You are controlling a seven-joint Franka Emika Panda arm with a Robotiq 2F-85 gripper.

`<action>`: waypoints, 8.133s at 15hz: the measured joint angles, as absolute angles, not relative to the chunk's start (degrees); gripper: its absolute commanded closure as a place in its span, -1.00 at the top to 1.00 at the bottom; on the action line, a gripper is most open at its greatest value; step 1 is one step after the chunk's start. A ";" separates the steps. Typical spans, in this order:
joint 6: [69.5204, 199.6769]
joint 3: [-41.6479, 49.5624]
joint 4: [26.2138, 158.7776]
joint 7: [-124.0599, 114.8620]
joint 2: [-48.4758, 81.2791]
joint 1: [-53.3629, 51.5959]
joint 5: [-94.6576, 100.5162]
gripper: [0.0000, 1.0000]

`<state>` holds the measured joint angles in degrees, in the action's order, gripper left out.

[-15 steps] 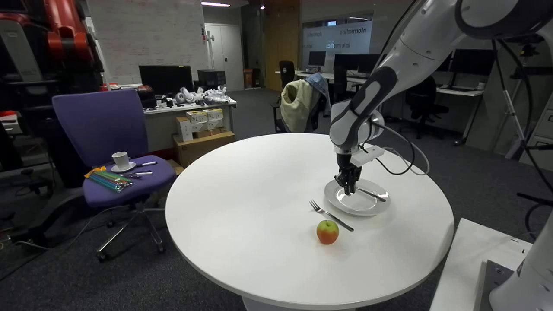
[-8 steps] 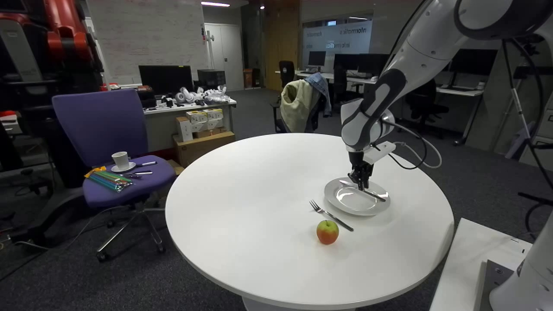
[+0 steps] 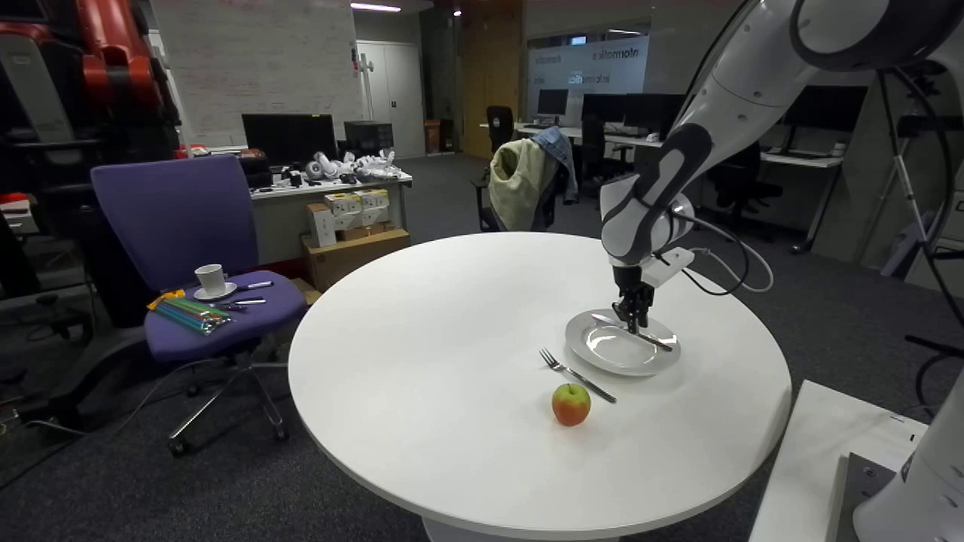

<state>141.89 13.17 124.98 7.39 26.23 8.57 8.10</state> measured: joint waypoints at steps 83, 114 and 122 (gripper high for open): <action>146.94 13.78 125.50 20.05 25.78 22.39 3.53 -0.94; 148.81 9.35 119.85 33.02 32.55 25.85 3.54 -0.94; 149.29 7.79 119.75 33.09 33.73 26.60 3.50 -0.94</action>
<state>149.29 7.79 119.75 33.09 33.73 26.60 3.50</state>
